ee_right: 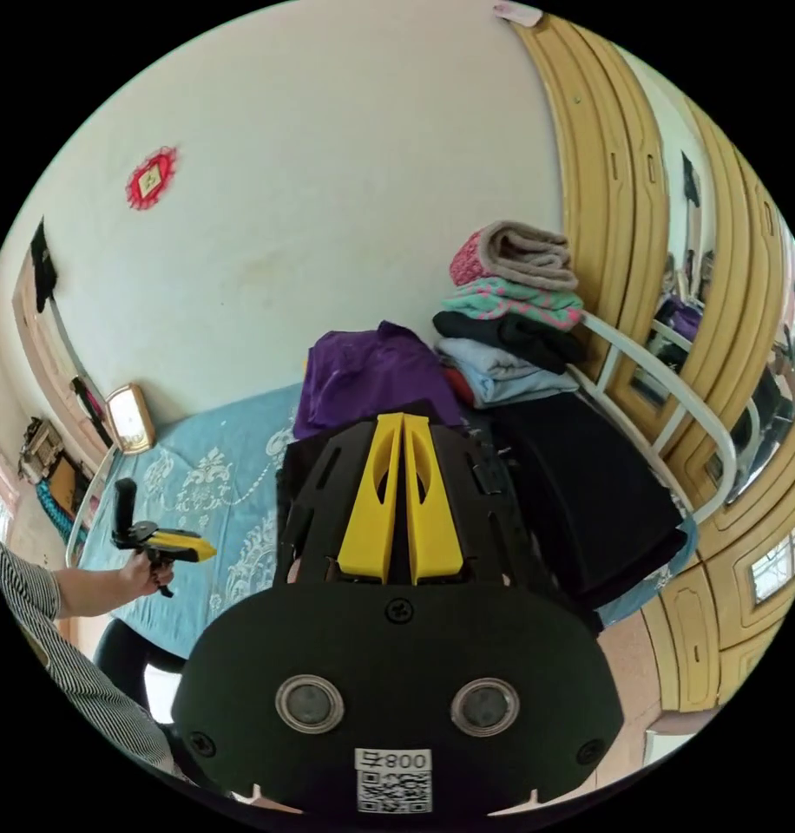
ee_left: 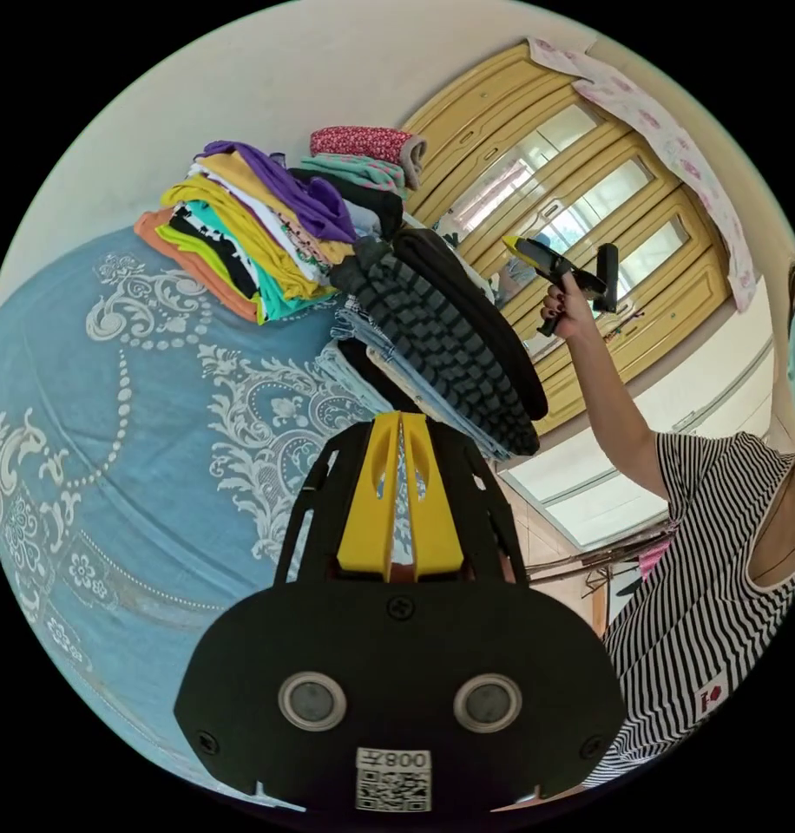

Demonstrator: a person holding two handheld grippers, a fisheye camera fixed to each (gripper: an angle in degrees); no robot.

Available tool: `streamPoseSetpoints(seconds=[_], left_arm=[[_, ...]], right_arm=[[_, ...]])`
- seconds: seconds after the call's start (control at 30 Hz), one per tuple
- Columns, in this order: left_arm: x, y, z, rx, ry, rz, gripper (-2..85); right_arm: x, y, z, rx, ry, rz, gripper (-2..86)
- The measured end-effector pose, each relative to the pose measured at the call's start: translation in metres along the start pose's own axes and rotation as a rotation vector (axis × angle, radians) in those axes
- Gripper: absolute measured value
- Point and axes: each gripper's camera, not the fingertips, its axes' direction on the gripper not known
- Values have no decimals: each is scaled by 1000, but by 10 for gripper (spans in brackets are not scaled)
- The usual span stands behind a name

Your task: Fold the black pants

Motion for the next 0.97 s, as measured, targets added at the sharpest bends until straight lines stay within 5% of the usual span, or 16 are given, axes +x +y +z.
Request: streamPoseSetpoints(seconds=[0.47,0.73,0.97], left_arm=[[-6,47,-40,-65,44,-152,2],[13,62,-45,-97,97,-220,1],[66,68,-75,-136,70,-170,1]], right_arm=[[129,-19,210,-589,476,-50,98],[155,26,205,-481,422,-118,66],[229,64,153,-339,217,190,16]])
